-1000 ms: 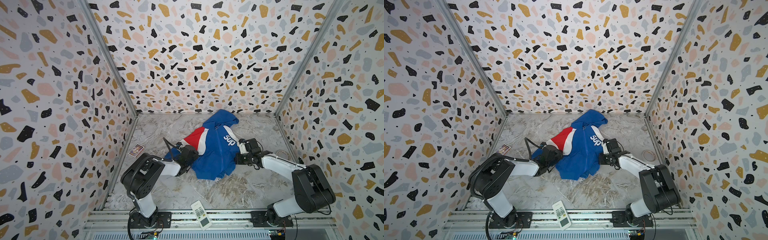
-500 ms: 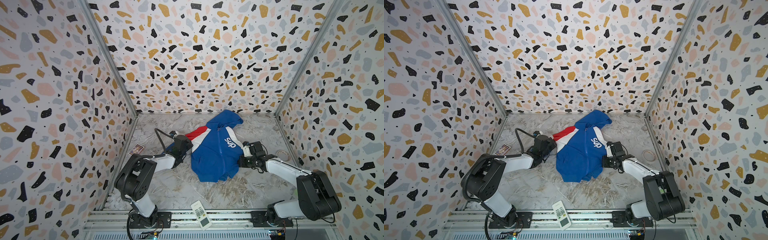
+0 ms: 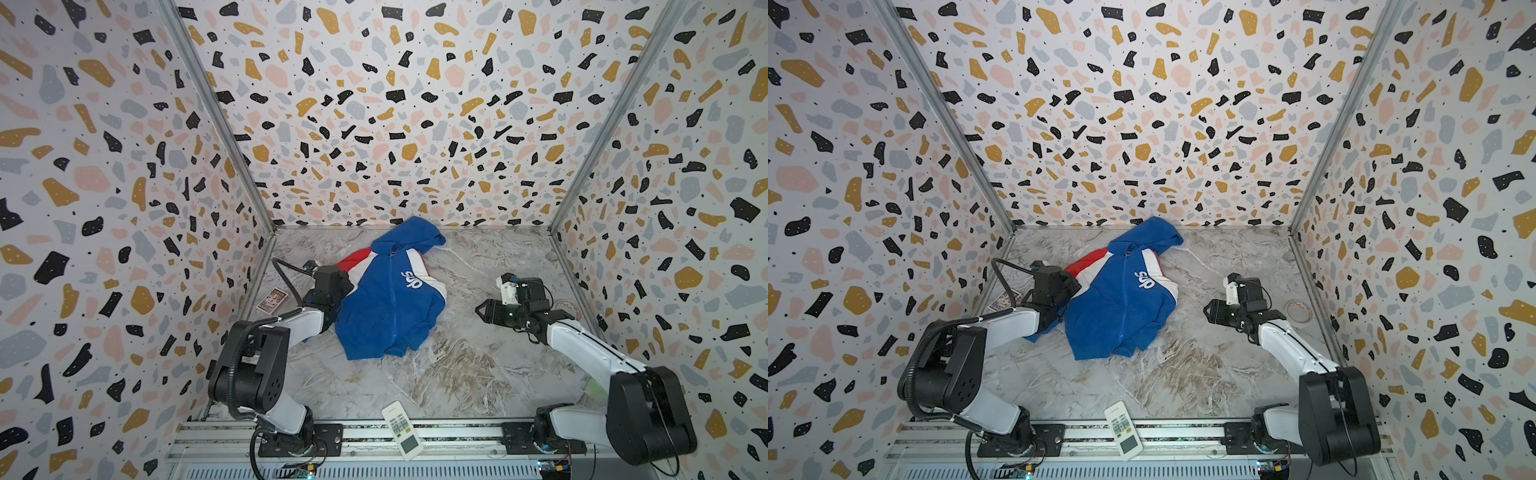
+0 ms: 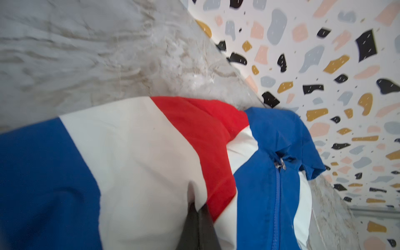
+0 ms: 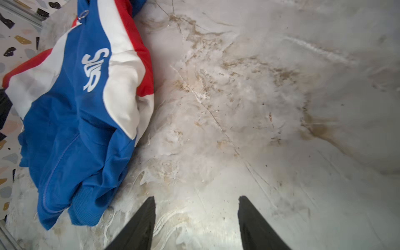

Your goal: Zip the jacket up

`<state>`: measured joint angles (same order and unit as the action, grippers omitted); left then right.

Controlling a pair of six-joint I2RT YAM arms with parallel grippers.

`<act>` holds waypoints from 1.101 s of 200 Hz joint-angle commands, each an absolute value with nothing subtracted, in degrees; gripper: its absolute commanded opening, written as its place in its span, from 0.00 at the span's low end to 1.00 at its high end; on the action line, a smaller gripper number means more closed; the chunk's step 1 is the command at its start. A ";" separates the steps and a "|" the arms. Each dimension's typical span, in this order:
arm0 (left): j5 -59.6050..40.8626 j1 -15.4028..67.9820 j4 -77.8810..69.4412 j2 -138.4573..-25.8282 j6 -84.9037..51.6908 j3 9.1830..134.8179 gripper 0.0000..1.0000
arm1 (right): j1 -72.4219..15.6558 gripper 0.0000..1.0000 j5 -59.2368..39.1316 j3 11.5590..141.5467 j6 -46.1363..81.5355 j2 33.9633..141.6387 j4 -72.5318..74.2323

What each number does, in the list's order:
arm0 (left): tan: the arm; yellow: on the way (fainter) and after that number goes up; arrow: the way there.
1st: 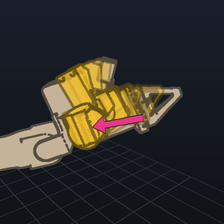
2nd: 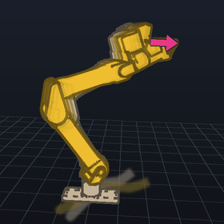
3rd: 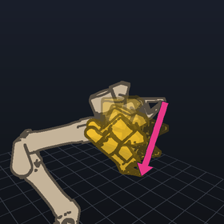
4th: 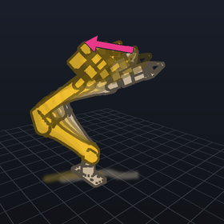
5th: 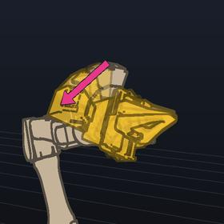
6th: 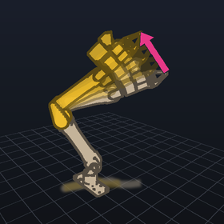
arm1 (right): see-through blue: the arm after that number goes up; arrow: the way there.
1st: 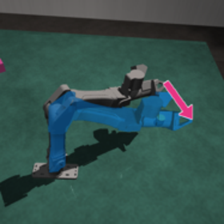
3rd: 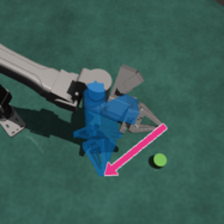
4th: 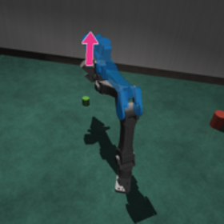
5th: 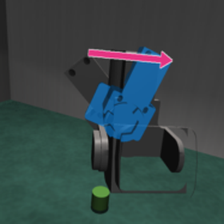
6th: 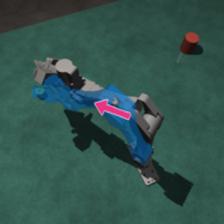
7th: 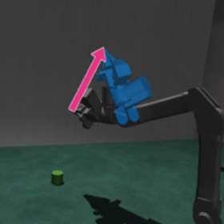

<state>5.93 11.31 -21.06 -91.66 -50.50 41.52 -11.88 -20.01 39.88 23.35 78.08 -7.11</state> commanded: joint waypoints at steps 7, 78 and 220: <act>2.54 11.43 -22.50 -92.81 -49.22 40.53 0.00 | -15.88 0.58 -20.48 42.09 26.58 83.98 -1.41; 0.82 11.43 -21.79 -93.67 -48.12 39.78 0.00 | -26.77 0.54 -18.34 55.60 30.87 104.76 8.16; -5.86 12.18 -32.38 -98.39 -50.33 32.62 0.00 | -46.75 0.49 -19.01 69.29 25.53 110.12 2.31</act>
<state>-3.62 11.84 -30.04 -97.54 -50.24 33.58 -46.28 -18.70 73.19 26.98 116.46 6.98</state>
